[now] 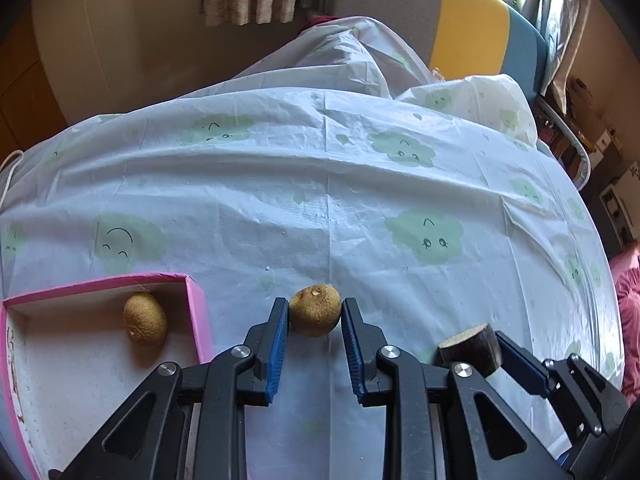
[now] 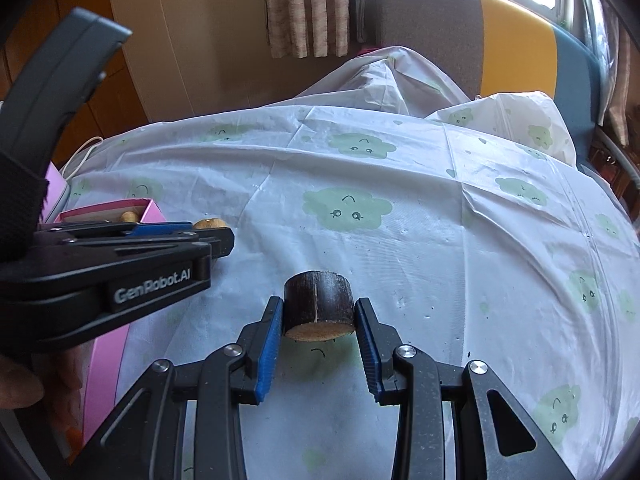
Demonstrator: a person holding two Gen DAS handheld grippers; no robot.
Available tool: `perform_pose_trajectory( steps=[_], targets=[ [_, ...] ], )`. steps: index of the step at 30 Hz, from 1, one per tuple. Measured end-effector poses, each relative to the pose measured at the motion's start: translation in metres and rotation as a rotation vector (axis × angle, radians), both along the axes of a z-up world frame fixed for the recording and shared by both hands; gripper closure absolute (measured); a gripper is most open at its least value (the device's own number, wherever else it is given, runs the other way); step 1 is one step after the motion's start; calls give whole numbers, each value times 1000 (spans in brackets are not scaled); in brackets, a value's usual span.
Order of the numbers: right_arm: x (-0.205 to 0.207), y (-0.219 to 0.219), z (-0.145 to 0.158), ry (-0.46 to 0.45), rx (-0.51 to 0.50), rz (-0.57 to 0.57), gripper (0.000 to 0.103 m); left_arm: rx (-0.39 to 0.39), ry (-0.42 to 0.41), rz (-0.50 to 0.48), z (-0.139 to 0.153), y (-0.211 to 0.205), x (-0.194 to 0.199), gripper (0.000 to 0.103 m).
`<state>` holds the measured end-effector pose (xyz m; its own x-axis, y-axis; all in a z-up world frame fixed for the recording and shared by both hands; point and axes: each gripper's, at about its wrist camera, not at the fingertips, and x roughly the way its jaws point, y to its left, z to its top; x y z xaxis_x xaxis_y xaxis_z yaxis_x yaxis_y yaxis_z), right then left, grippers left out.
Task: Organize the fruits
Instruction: 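Grasp the small brown fruit with the left tool while the right tool holds the cylinder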
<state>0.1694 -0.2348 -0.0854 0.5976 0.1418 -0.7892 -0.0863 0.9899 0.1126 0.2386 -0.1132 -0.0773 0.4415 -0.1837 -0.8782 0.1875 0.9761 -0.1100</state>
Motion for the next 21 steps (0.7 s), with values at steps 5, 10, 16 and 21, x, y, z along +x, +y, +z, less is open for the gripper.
perform_pose_trajectory(
  steps=[5,10,16,21],
  targets=[
    [-1,0,0,-1,-1,1,67,5,-28,-10,5,-3,-7,77],
    [-3,1,1,4,4,-6,67,7,-65,-12,17,-3,-20,77],
    [-12,1,2,11,11,-11,67,5,-101,-20,31,-1,-40,77],
    [-25,2,4,14,17,-14,67,-5,-124,-21,43,3,-61,77]
  ],
)
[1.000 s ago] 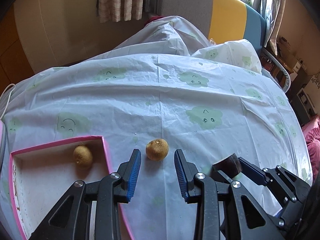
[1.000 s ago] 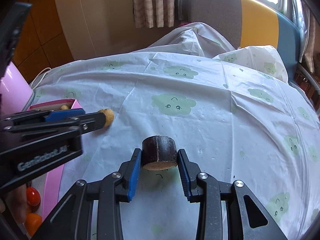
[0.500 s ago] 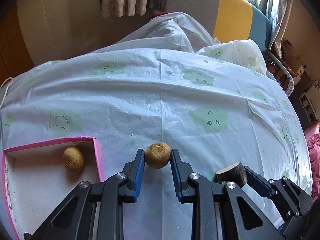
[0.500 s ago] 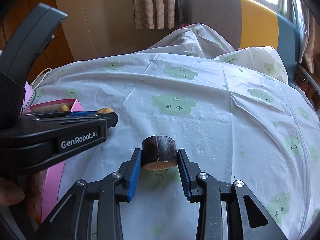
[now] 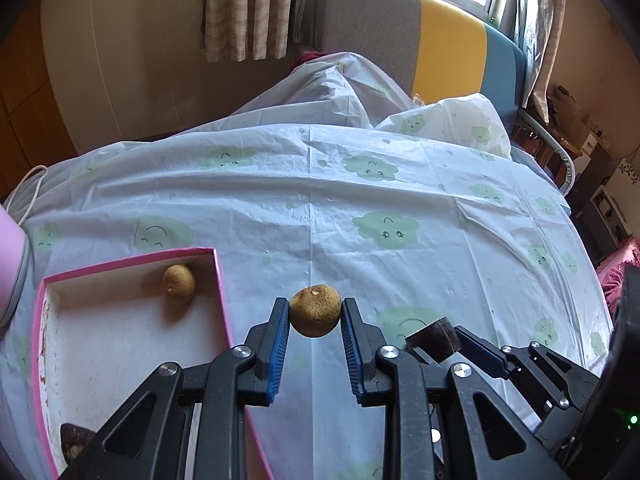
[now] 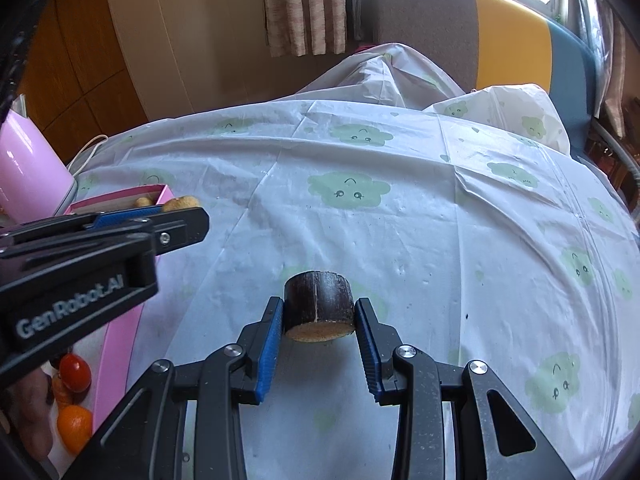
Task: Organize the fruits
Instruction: 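Place the brown fruit in the tray with the left tool while the right tool carries the cylinder over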
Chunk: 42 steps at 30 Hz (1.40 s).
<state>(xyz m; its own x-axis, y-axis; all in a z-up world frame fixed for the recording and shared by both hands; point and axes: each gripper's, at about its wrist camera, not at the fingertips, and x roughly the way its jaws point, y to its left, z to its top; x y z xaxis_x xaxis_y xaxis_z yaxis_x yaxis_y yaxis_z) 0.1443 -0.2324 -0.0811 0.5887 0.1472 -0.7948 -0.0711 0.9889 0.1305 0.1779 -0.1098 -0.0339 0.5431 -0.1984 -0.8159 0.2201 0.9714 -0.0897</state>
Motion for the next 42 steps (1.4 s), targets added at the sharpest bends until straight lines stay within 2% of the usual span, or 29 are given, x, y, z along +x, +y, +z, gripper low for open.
perform_pose_trajectory(
  steps=[10,18,25,30,36,42],
  targets=[
    [-33,5,7,-7,2,8,67,-27,-63,27,28,25,-49,77],
    [-59,16,10,-6,-16,24,67,-47,-119,79,43,63,-91,77],
    [-72,34,17,-19,-41,52,67,-32,-115,168,29,109,-118,77],
    [-77,52,27,-38,-61,88,67,-39,-81,249,13,140,-129,76],
    [-81,73,35,-54,-81,132,67,-46,-80,286,10,155,-139,67],
    [-80,93,44,-62,-57,180,67,-54,-96,303,14,165,-150,66]
  ],
)
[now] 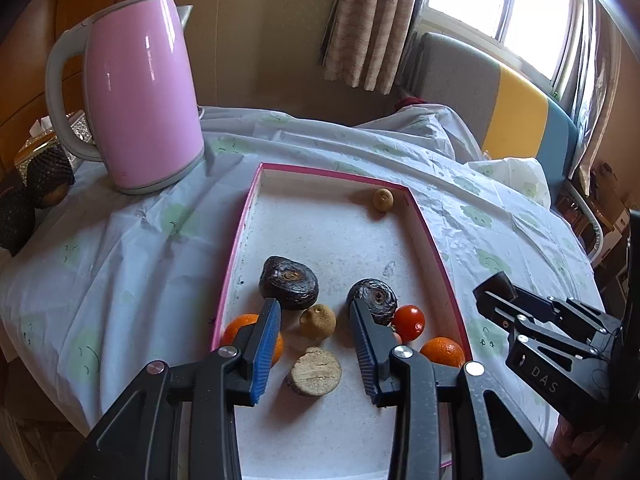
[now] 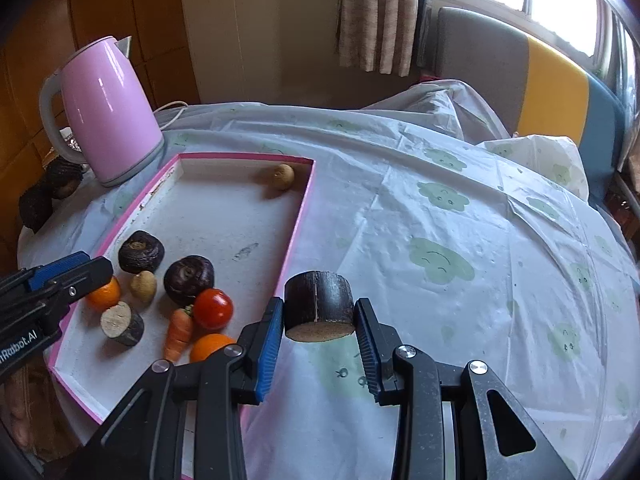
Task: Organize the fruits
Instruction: 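Place the brown fruit in the tray with the left tool while the right tool carries the cylinder over, then lower the dark cylinder into the tray and open the right tool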
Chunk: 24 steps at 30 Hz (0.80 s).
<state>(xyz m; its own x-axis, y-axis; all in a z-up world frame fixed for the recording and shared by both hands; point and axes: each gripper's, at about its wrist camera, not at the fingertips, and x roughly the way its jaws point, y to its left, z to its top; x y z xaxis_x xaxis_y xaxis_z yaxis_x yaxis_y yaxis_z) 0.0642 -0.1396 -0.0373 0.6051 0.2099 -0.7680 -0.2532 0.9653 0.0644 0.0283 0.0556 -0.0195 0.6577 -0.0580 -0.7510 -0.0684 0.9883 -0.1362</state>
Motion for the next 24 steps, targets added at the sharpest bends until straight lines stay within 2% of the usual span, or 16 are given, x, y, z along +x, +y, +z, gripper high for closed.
perform_pose_trajectory(
  steps=[14,24],
  targets=[
    [17,68,18,-35,-14,155,67,-5,-22,61,5,27,-12,66],
    [40,94,12,-7,-21,177,67,-15,-21,88,4,37,-15,62]
  ],
)
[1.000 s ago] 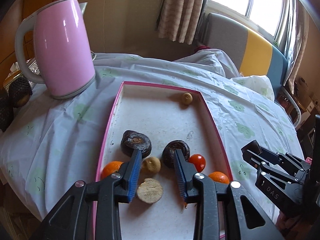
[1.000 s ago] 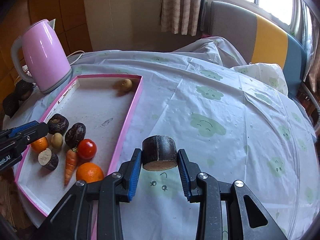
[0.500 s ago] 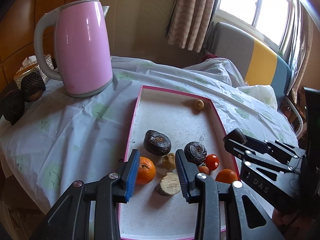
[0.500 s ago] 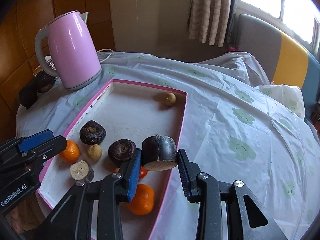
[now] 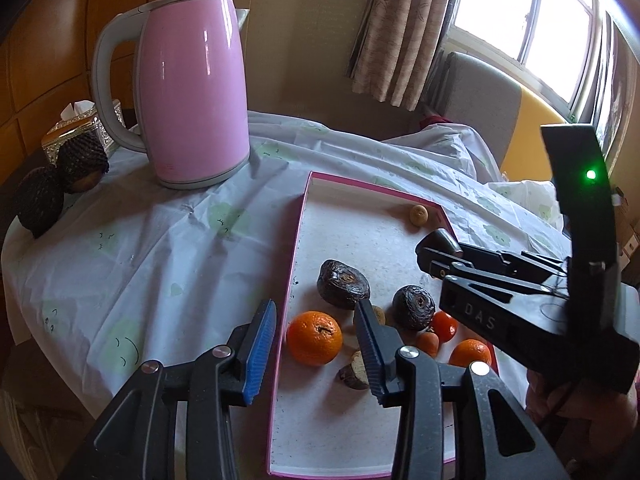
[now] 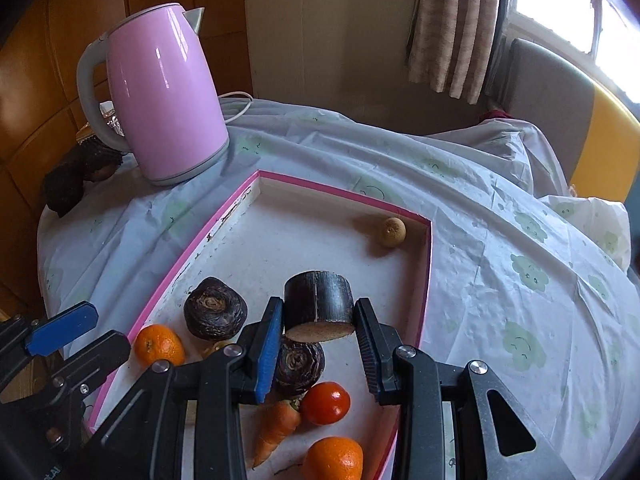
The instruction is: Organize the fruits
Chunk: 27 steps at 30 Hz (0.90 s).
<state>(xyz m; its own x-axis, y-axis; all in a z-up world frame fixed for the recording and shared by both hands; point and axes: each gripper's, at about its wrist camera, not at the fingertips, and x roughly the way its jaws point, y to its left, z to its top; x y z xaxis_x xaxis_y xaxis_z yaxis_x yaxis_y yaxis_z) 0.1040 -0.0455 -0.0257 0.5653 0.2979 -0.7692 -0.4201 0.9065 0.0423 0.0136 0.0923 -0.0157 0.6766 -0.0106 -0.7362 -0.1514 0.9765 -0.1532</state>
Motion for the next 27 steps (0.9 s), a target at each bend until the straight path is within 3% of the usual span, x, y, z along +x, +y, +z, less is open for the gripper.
perform_pose_trajectory(
  steps=[13,21,27],
  targets=[
    [8,7,-16,50,7,-6,63,6,-3,29,0,5,-3,58],
    [-15,-4,-6,4,21,-50,39,35,-14,45,4,2,-9,53],
    [-38,-16,6,-64,20,-112,29,84,-55,34,14,-9,-19,53]
  ],
)
